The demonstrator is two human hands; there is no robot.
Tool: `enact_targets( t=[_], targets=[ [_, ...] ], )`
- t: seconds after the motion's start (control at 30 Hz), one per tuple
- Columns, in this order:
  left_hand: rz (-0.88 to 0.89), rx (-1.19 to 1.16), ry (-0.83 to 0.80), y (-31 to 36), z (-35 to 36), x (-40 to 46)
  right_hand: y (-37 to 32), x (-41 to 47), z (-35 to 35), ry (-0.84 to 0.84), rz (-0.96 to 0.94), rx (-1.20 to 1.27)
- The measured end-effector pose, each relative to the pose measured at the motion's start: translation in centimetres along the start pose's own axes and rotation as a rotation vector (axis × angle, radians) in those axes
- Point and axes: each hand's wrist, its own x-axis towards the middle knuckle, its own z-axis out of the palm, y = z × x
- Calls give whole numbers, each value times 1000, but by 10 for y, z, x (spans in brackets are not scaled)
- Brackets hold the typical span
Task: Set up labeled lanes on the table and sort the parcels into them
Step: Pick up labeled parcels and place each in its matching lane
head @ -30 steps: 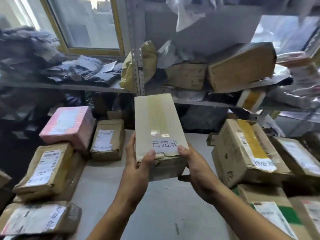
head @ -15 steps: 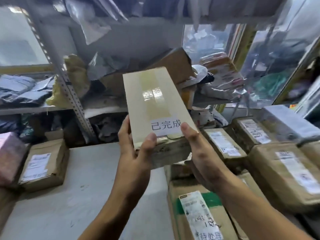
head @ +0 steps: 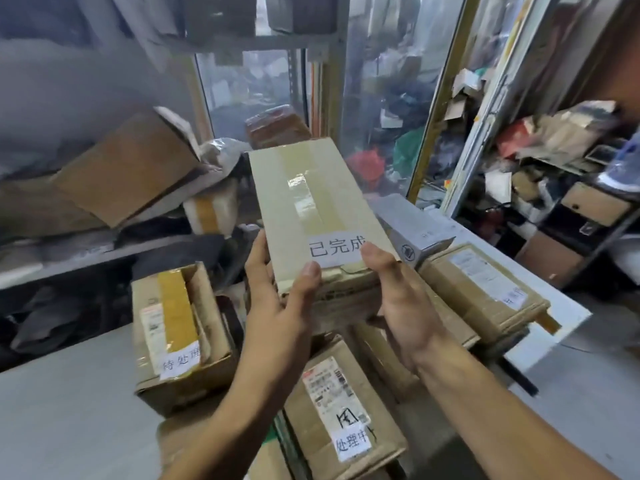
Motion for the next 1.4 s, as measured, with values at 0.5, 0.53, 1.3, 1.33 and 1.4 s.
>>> enact_targets(
  t=[0.5,0.53,1.3,1.33,1.4],
  targets=[
    [-64,112,-119,-59,170,58,2,54,-166,172,137,-101],
    [-61,117,-114,-62,175,60,4,58,-171,166,154,-90],
    [-216,187,-32,-96,169,68,59,100,-179,-25,291,-69],
    [-223,180,-31,-96,169,68,60,100,-179,-24,291,-67],
    [-235,181,-28,-95,169,66,61,98,-179,-20,295,-66]
  ],
)
